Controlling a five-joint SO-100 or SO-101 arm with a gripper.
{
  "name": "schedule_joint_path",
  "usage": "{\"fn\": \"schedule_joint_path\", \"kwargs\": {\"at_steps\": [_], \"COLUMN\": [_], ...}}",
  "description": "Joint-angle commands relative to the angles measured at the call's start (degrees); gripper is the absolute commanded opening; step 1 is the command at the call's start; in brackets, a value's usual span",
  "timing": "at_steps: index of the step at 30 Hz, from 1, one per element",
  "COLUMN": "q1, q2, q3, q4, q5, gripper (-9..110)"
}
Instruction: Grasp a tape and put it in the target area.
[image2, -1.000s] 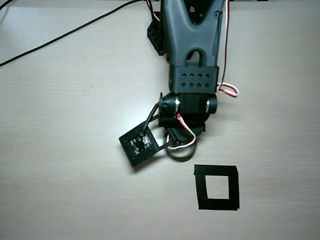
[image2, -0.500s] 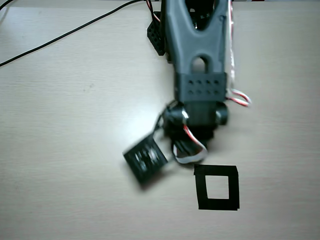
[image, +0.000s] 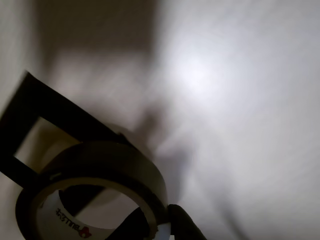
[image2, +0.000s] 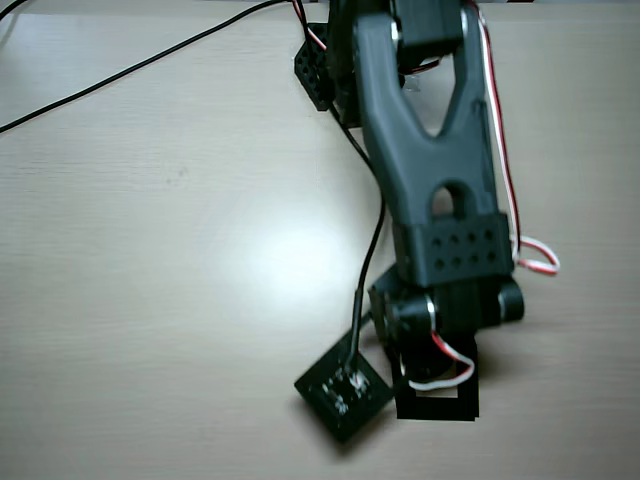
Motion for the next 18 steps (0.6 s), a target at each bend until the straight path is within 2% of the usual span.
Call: {"fn": "schedule_joint_path", "kwargs": {"at_steps": [1, 18], "q1": [-0.5, -3.4], "q2": [-2.5, -16.1], "q3": [-6.6, -25.0], "q4": [0.4, 4.5], "q5": [0.3, 1.1], "gripper": [0, 0]}}
